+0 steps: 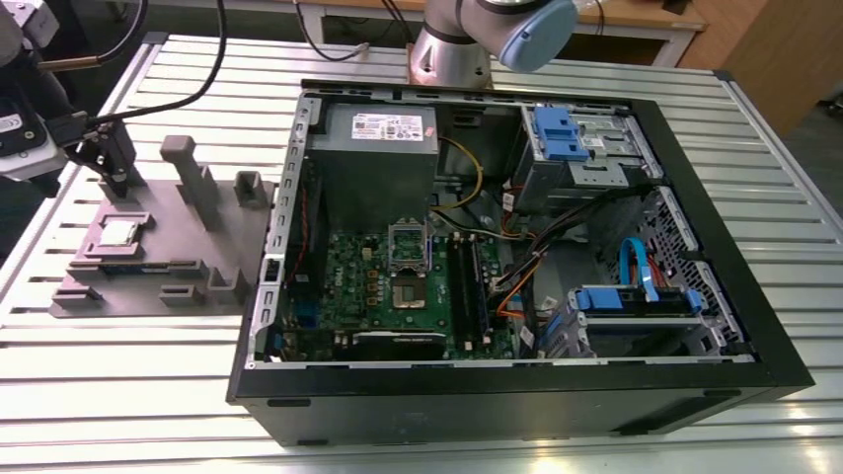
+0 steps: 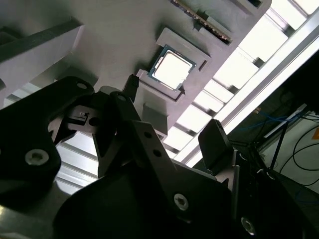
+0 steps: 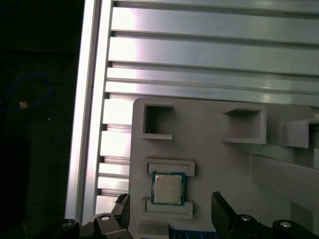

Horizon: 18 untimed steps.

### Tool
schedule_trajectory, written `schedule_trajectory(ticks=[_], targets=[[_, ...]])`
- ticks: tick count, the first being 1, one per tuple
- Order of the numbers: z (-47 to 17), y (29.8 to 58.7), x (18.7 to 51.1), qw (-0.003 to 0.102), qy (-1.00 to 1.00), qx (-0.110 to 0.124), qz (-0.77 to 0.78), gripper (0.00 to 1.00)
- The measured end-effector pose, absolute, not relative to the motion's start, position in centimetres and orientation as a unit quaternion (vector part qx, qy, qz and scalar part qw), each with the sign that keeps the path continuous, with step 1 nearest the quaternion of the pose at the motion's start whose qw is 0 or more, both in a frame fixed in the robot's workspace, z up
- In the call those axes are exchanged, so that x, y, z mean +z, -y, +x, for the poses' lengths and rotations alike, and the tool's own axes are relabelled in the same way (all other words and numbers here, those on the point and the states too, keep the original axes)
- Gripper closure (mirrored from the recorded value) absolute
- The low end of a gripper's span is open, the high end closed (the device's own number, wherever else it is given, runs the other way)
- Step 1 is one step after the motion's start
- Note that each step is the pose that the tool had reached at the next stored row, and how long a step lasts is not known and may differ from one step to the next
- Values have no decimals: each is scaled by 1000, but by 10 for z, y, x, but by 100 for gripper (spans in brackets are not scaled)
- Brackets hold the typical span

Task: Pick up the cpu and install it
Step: 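Pick up the cpu and move it towards the insertion slot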

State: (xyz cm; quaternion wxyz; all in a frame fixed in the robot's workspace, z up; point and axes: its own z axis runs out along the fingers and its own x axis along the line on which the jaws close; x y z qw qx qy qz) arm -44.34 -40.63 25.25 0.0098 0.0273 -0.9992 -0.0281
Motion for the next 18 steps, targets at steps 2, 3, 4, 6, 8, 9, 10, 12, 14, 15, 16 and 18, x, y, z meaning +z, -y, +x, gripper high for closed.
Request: schedule_trajectory(ticks=[2,3,4,6,8,9,10,12,14,15,16,18], targets=[[-443,406,252,10,999,-28,27,25],[-443,406,252,10,999,-28,27,25],[-443,406,252,10,999,-28,27,25],[-443,406,252,10,999,-28,27,25],[-443,406,252,10,999,-28,27,25],[-443,406,252,10,999,-28,27,25],[-443,406,251,10,999,-28,27,25],[-443,406,250,10,999,-28,27,25],[-443,406,248,10,999,-28,27,25],[-443,406,247,10,999,-28,27,25],[-443,406,246,10,999,-28,27,25],[-444,407,244,10,999,-28,27,25]])
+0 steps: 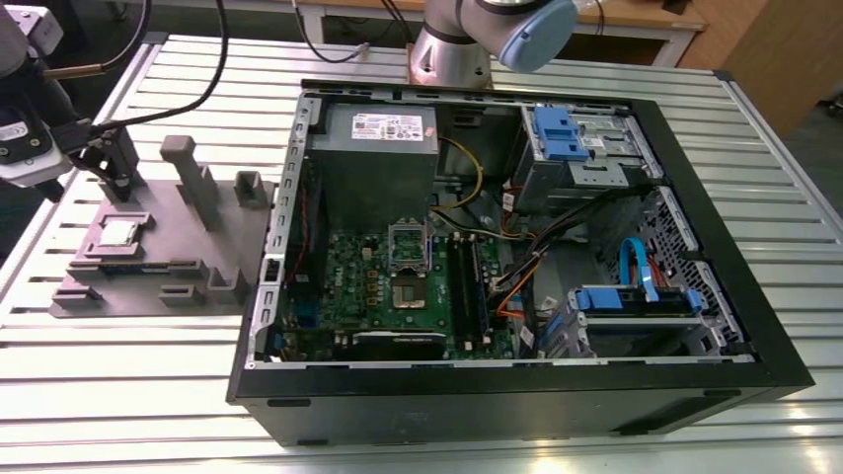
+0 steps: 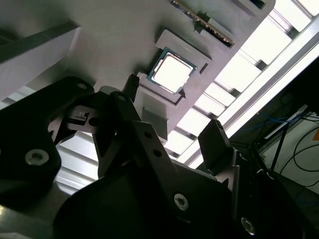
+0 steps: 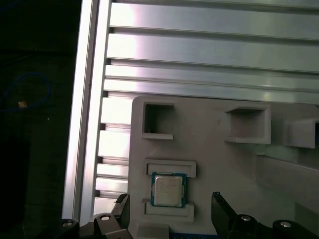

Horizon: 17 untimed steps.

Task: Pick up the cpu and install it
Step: 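Pick up the cpu and move it towards the insertion slot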

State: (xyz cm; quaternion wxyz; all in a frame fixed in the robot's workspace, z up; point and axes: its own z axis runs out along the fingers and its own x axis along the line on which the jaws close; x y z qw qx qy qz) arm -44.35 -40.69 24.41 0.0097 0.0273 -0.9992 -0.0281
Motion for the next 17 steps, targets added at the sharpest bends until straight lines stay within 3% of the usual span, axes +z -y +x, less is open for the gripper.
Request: schedule_trajectory(ticks=[17], targets=[[-443,411,227,10,999,-28,28,25]])
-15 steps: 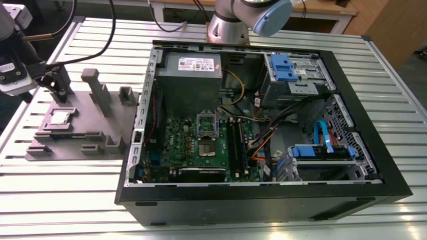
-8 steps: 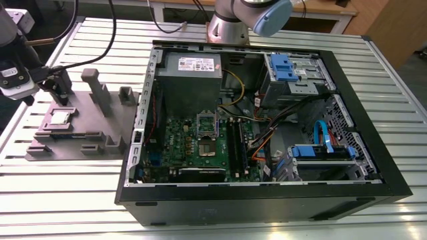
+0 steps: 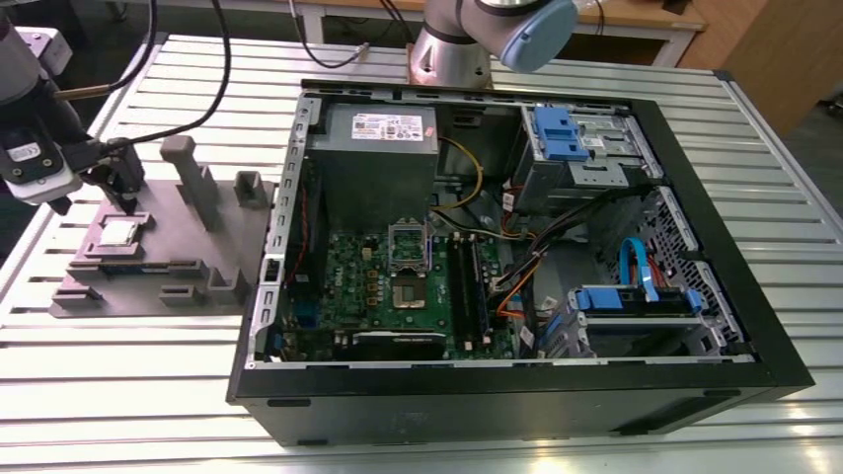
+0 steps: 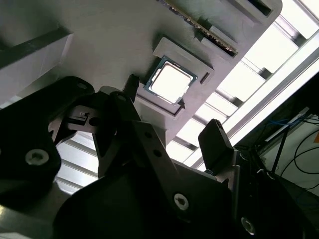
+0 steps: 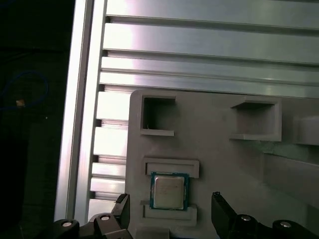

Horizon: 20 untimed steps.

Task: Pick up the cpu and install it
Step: 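Pick up the cpu and move it towards the insertion slot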

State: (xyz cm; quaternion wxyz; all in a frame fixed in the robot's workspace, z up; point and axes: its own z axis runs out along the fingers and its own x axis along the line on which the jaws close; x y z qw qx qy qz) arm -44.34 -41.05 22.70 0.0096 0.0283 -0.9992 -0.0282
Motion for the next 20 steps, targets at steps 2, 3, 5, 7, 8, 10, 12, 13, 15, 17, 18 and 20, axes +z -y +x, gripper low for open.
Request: schedule_trajectory(ticks=[2,3,5,7,8,10,12,13,15,17,18,20], targets=[[-443,411,225,10,999,-28,28,25],[-443,411,224,10,999,-28,28,25],[-443,411,221,10,999,-28,29,25],[-443,411,218,10,999,-28,29,25],[-443,411,217,10,999,-28,29,25],[-443,411,215,10,999,-28,29,25],[-443,411,213,10,999,-28,29,25],[-443,411,212,10,999,-28,29,25],[-443,411,210,10,999,-29,29,25],[-443,411,209,10,999,-32,29,25],[-443,411,208,10,999,-34,29,25],[-443,411,208,9,999,-36,29,25]])
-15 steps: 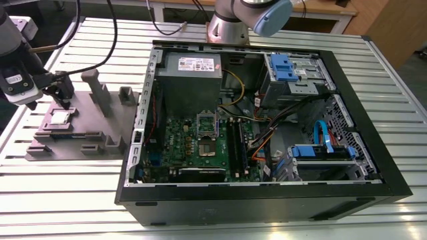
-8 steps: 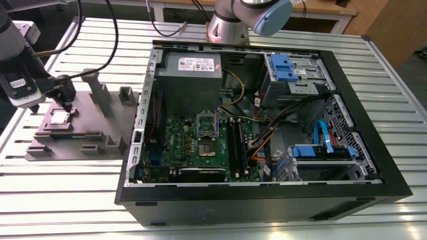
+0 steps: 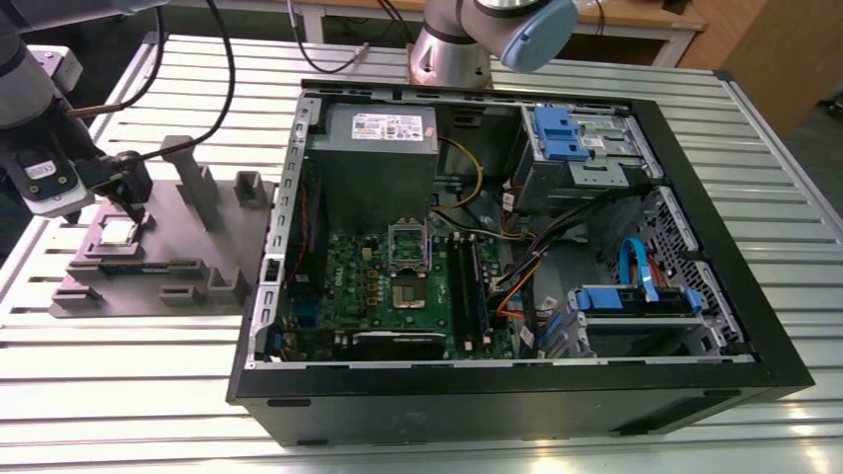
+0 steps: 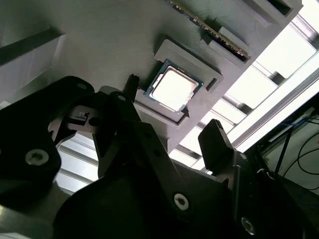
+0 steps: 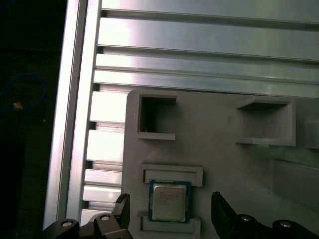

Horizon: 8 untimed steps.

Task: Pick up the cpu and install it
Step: 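Pick up the cpu and move it towards the insertion slot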

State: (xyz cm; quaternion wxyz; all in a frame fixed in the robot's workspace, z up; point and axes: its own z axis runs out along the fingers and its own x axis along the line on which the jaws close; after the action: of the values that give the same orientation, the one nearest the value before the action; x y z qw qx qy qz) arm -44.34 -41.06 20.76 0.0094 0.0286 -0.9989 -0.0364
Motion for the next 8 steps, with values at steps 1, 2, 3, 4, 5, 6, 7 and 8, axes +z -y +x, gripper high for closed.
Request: schedule_trajectory(ticks=[1,2,3,4,5,6,7,8], targets=[[-443,411,208,9,999,-36,29,25],[-443,411,208,9,999,-36,29,25],[-443,411,207,9,999,-36,29,25],[-443,411,207,9,999,-36,29,25],[-443,411,206,9,999,-36,29,25],[-443,411,205,9,999,-36,29,25],[-443,411,204,9,999,-36,29,25],[-443,411,203,9,999,-36,29,25]])
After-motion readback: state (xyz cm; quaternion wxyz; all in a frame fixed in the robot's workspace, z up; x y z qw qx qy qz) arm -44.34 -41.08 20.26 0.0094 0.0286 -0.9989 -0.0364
